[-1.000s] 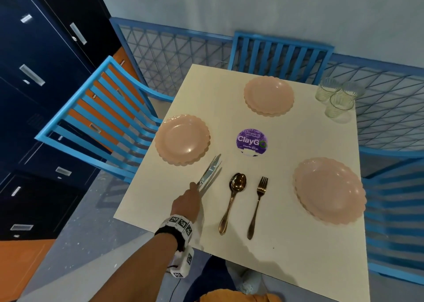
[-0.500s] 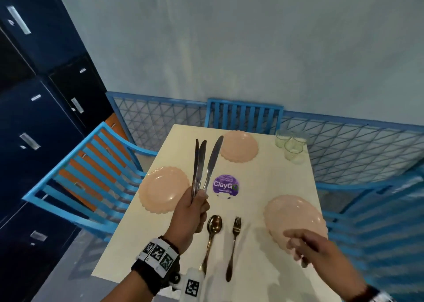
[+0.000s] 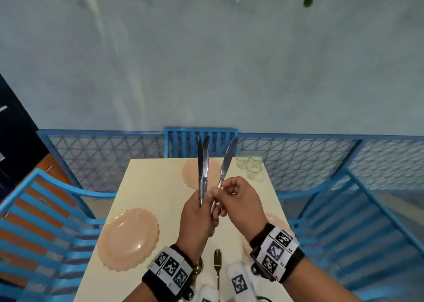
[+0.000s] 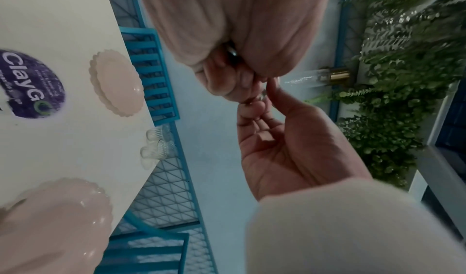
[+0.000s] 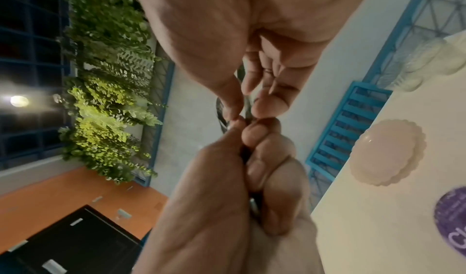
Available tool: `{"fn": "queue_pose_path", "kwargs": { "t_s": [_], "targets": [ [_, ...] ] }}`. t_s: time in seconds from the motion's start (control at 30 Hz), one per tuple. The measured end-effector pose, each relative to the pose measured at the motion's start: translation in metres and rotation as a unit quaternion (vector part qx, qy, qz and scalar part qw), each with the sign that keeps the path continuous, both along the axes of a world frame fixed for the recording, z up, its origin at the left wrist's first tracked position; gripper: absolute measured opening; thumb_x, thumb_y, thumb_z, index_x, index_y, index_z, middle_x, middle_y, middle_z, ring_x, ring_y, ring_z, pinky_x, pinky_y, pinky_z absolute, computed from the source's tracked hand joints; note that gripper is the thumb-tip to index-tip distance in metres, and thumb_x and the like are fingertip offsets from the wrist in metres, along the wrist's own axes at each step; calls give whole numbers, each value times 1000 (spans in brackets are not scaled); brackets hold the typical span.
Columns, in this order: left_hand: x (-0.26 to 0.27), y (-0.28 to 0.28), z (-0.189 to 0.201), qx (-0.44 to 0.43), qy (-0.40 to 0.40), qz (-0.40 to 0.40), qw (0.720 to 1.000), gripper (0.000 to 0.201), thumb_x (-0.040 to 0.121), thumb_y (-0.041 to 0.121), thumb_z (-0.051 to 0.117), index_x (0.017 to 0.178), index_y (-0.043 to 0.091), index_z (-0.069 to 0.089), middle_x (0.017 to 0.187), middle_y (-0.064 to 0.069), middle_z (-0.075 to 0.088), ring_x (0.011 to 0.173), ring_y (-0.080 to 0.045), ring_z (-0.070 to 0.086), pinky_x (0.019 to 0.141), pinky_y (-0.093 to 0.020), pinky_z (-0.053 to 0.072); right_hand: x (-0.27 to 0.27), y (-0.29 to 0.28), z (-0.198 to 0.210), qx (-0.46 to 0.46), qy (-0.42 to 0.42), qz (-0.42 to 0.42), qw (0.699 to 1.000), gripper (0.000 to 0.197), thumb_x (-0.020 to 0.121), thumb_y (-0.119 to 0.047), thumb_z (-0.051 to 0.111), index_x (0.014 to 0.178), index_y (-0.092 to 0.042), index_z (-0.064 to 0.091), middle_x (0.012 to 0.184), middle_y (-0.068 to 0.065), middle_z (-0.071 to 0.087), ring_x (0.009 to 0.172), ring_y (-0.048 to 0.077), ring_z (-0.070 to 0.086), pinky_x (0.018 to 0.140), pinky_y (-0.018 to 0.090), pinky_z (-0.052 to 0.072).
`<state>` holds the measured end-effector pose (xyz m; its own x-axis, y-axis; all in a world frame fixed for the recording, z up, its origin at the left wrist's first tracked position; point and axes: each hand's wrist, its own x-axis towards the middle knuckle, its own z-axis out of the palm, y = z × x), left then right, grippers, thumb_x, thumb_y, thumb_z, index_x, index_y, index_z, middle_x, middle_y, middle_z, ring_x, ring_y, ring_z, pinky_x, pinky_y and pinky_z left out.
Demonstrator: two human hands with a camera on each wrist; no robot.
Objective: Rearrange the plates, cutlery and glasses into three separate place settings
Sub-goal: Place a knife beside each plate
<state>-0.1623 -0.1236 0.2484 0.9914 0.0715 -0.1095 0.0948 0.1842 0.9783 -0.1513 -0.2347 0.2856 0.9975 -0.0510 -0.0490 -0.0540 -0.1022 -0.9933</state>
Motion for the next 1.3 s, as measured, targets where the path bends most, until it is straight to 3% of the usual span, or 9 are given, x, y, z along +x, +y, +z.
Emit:
{"fn": "queue_pose_path", "kwargs": {
  "t_s": [0.17, 0.37, 0.47, 0.57, 0.7, 0.8, 0.97, 1.17, 1.3],
  "targets": [
    [2, 13, -13, 40, -22, -25, 999, 30, 105, 36, 48, 90, 14, 63, 60, -12, 48, 45, -15, 36, 40, -23, 27, 2, 8, -15, -10, 43, 0, 999, 22, 99, -16, 61, 84, -1, 68, 55, 2, 63, 42, 7, 55, 50, 20, 45],
    [3, 17, -24, 85, -24, -71, 994, 34, 107, 40, 43, 93, 19, 66, 59, -16, 63, 40, -21, 46, 40, -25, 36, 11, 6, -34, 33, 47, -11, 998, 28, 102, -21, 53, 88, 1, 64, 79, 17, 72, 54, 27, 60, 64, 36, 54],
    [11, 23, -38, 108, 6, -36, 993, 36, 107, 37, 44, 91, 9, 62, 54, -5, 51, 43, -14, 39, 42, -23, 34, 16, -4, -36, 94, 52, -30, 994, 24, 103, -14, 51, 90, 2, 65, 77, 13, 70, 68, 27, 67, 68, 34, 57],
    [20, 29, -43, 113, 32, -8, 993, 37, 106, 35, 45, 72, 29, 58, 53, 12, 45, 43, -5, 36, 45, -22, 28, 29, -21, -52, 130, 76, -40, 988, 23, 104, -12, 49, 91, -1, 64, 71, 13, 60, 63, 27, 61, 59, 41, 48],
    [34, 32, -52, 121, 78, 37, 989, 41, 105, 46, 40, 71, 36, 62, 49, 12, 44, 41, -4, 33, 44, -26, 26, 51, -48, -83, 70, 110, -14, 991, 26, 102, -3, 48, 100, -8, 73, 69, 6, 56, 56, 16, 47, 44, 24, 34],
    [47, 33, -60, 36, 113, 76, 990, 42, 106, 45, 37, 80, 15, 53, 53, 4, 31, 42, -9, 20, 42, -18, 18, 78, -60, -104, 21, 128, -8, 992, 30, 99, 2, 50, 99, -10, 77, 65, 2, 59, 55, 13, 48, 45, 19, 37],
    [67, 36, -71, 5, 147, 94, 985, 45, 105, 50, 37, 74, 18, 42, 58, -2, 28, 47, -12, 15, 52, -24, 9, 129, -90, -139, -8, 166, -27, 986, 24, 94, 9, 50, 95, -2, 71, 64, 6, 60, 55, 16, 52, 48, 22, 41],
    [95, 45, -89, -4, 161, 126, 979, 38, 106, 40, 41, 80, 12, 41, 65, -4, 25, 50, -12, 13, 51, -16, 12, 177, -98, -165, -77, 171, 45, 981, 13, 96, -5, 59, 87, 0, 68, 61, 1, 60, 49, 11, 50, 47, 26, 37],
    [109, 54, -94, -20, 165, 148, 975, 36, 107, 37, 42, 80, 13, 42, 62, 1, 26, 48, -12, 13, 48, -16, 13, 211, -73, -167, -150, 113, 105, 977, 20, 93, -3, 61, 83, -13, 74, 62, -1, 66, 57, 14, 56, 61, 28, 47]
  ]
}}
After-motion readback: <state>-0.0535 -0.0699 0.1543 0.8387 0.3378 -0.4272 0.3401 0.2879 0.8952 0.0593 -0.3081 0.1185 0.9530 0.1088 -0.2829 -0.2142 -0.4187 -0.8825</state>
